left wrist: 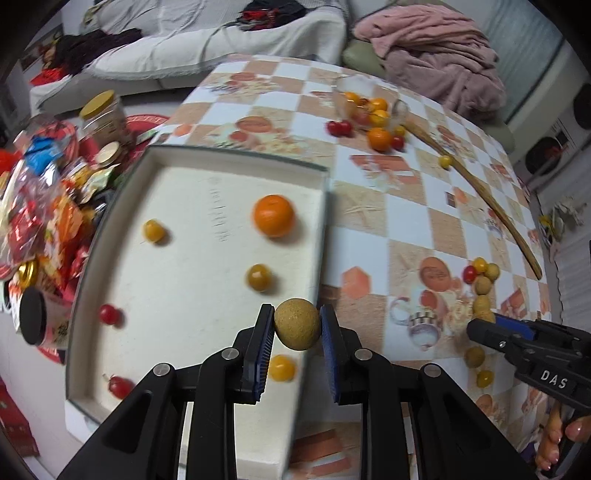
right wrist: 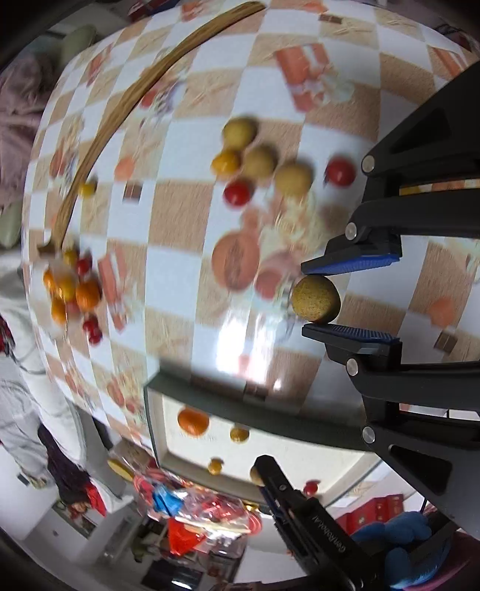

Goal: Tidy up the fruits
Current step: 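Carry both green-yellow fruits toward the white tray, then lower both fruits into the white tray and open both tools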

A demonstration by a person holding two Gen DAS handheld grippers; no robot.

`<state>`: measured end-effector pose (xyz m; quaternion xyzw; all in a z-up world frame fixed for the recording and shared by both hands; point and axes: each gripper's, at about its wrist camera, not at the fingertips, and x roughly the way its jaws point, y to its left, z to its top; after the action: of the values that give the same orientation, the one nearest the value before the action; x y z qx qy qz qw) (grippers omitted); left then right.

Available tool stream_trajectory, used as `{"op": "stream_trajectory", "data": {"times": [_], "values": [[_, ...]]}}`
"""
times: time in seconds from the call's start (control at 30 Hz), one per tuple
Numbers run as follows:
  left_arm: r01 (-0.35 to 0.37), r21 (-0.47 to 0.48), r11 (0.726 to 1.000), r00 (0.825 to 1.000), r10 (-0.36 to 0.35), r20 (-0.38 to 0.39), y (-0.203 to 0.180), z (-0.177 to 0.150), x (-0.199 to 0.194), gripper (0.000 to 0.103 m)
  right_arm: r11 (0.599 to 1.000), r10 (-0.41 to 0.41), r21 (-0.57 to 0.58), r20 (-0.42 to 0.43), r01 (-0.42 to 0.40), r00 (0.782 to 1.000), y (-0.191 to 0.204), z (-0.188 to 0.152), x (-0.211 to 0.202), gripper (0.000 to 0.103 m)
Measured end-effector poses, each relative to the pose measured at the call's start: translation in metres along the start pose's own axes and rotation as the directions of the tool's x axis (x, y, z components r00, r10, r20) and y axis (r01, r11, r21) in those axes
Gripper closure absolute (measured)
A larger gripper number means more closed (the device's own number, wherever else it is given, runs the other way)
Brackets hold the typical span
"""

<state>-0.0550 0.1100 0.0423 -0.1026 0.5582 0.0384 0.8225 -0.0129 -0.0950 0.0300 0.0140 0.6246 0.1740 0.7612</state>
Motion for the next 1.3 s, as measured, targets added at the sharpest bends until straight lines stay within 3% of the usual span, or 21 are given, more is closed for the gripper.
{"op": "stream_trajectory", "data": {"times": [0.53, 0.87, 1.17, 1.27, 1.3], "values": [[-0.141, -0.205, 0.969, 0.99, 0.14, -0.021, 0.097, -0.023, 0.008, 0.076, 0.968, 0.116, -0.214, -0.075, -0.129, 0.99, 0.116, 0.046, 0.046, 0.074], [-0.152, -0.175, 0.973, 0.988, 0.146, -0.05, 0.101, -0.031, 0.027, 0.076, 0.935, 0.122, -0.317, -0.128, -0.157, 0.984, 0.176, 0.079, 0.094, 0.074], [-0.148, -0.177, 0.973, 0.988, 0.137, -0.073, 0.1, -0.048, 0.029, 0.076, 0.91, 0.033, -0.4, -0.192, -0.109, 0.981, 0.204, 0.085, 0.138, 0.074], [-0.148, -0.177, 0.973, 0.988, 0.138, -0.072, 0.099, -0.052, 0.03, 0.076, 0.899, 0.041, -0.42, -0.198, -0.123, 0.979, 0.208, 0.084, 0.138, 0.06], [-0.148, -0.175, 0.973, 0.988, 0.137, -0.071, 0.098, -0.053, 0.029, 0.07, 0.897, 0.05, -0.421, -0.207, -0.136, 0.977, 0.209, 0.083, 0.137, 0.048]]}}
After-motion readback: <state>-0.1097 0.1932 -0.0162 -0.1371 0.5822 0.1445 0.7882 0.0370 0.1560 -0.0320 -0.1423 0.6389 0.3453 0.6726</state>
